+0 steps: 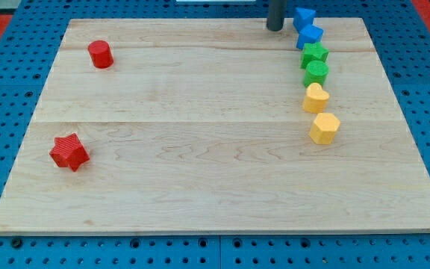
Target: Move the red circle diagonally bottom right to the yellow hexagon
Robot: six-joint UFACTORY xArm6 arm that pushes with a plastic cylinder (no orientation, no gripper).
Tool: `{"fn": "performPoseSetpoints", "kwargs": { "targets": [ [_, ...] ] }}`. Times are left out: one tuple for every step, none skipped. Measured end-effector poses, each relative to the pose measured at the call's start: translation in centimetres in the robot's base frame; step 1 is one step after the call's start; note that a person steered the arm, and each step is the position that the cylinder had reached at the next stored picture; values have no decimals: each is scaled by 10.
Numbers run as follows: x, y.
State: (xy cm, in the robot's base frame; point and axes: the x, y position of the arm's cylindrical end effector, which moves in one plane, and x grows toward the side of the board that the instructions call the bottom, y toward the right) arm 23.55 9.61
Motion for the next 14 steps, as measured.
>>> {"fn": "performPoseSetpoints", "kwargs": {
  "targets": [
    [42,-57],
    [5,-138],
    [-26,-224],
    [5,-287],
    [51,-287],
    [51,-299],
    [63,-309],
    [89,-311],
    [110,-323],
    [125,-340],
    [155,-341],
    [192,-336],
    [217,-316],
    [228,-263]
  ]
}}
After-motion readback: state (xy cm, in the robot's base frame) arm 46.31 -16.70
